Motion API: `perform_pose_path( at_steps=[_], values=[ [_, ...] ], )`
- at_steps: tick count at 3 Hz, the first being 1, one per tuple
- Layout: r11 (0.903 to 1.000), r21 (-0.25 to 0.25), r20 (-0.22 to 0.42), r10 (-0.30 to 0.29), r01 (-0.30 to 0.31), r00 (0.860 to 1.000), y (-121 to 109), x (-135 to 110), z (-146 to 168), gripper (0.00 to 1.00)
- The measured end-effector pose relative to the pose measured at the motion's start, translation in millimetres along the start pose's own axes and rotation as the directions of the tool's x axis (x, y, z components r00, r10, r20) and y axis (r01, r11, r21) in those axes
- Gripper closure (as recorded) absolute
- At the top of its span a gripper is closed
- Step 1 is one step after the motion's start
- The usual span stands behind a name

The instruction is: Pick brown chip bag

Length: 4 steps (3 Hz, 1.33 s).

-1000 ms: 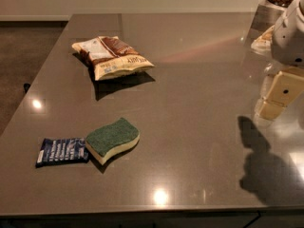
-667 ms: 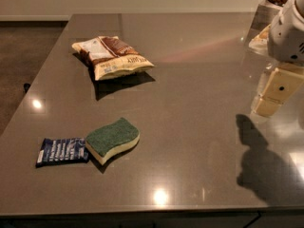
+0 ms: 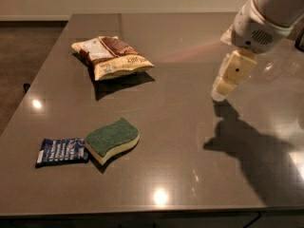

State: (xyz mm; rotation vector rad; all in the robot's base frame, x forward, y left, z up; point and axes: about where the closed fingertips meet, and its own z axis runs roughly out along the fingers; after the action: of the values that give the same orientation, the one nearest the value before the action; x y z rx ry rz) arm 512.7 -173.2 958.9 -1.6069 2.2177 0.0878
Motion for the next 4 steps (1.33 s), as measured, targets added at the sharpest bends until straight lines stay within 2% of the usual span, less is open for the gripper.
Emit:
perform_pose_path(
  at_steps=[1, 2, 3, 4],
  values=[
    [1.0000, 0.009, 0.063, -0.004, 0.004, 0.998, -26, -38, 29, 0.00],
    [0.9987, 0.038, 0.114, -0.039, 0.035, 0.993, -46, -80, 53, 0.00],
    [0.9966, 0.043, 0.167, -0.077, 0.071, 0.983, -58, -125, 79, 0.00],
    [0.9939, 0.011, 0.185, -0.110, 0.110, 0.977, -63, -162, 112, 0.00]
  ],
)
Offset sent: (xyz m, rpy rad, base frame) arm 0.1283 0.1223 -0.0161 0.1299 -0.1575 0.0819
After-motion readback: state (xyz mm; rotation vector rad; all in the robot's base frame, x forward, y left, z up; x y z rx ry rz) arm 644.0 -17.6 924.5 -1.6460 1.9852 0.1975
